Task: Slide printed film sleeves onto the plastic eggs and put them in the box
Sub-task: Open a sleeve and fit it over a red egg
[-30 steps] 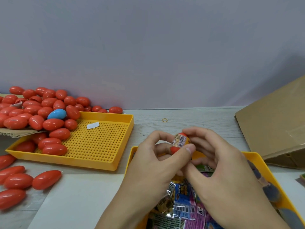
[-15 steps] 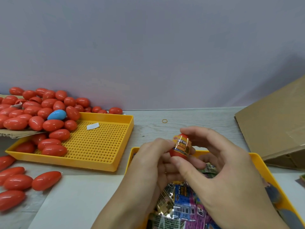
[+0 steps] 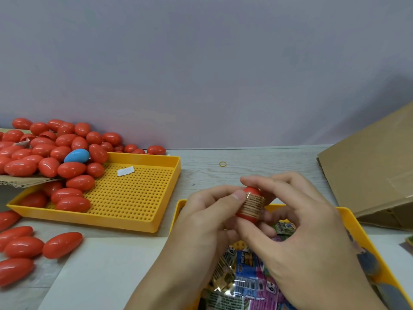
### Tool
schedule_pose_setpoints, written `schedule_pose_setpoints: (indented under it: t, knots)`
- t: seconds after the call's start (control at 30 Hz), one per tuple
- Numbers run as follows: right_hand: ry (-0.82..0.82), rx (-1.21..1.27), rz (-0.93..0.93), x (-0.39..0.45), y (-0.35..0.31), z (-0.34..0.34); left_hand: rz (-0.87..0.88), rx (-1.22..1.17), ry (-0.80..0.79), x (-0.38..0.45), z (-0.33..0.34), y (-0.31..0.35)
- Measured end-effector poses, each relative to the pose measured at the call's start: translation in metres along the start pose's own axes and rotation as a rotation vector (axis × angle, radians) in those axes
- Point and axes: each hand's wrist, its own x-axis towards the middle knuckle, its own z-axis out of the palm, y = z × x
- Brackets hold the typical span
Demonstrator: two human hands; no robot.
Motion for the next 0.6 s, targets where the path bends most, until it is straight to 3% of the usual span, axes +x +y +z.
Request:
schedule_pose_setpoints:
  t: [0.33,0.6]
  knots:
    - [0.027,-0.023,0.002,0.0013,-0.0028,-0.0006,-0.02,-0.139,-0.051,-0.0018,0.0001,0.0005]
    - [0.08,-0.089,-0.024,0.001,-0.0028,-0.0005,0.0,-0.146,0.001,0.0007,0.0015,0.0008]
